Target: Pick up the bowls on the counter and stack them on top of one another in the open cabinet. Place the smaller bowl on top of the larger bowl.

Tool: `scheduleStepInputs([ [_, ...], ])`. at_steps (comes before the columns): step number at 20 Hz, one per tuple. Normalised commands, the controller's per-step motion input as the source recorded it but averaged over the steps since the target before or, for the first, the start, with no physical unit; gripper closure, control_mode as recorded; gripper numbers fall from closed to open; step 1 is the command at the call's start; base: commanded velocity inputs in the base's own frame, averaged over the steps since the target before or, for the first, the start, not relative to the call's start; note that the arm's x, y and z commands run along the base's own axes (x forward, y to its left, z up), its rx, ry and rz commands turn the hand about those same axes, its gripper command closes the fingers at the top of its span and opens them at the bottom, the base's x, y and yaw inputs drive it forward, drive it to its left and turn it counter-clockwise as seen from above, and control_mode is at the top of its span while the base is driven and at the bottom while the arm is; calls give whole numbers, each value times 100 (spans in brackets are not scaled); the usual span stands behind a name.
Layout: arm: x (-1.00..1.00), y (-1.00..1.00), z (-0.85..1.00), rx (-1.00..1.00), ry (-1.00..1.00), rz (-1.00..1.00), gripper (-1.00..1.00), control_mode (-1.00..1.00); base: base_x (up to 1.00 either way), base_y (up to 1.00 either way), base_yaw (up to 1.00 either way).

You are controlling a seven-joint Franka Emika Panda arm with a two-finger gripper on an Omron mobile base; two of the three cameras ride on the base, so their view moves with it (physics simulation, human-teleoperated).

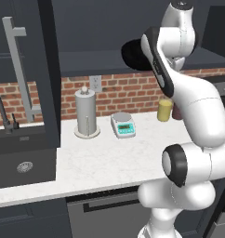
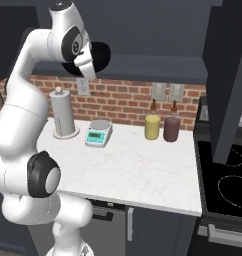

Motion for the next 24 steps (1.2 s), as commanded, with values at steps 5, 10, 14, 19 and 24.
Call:
scheduleStepInputs([
  [5, 6, 0, -19, -3, 1, 5, 100, -100, 0, 0, 0],
  [10, 27, 0, -4, -3, 0, 5, 100, -100, 0, 0, 0],
  [14, 44, 0, 0, 0, 0, 3, 100, -100, 0, 0, 0],
  [19, 61, 0, 0, 0, 0, 1, 100, -100, 0, 0, 0],
  [24, 46, 0, 0, 0, 0, 1, 100, -100, 0, 0, 0],
])
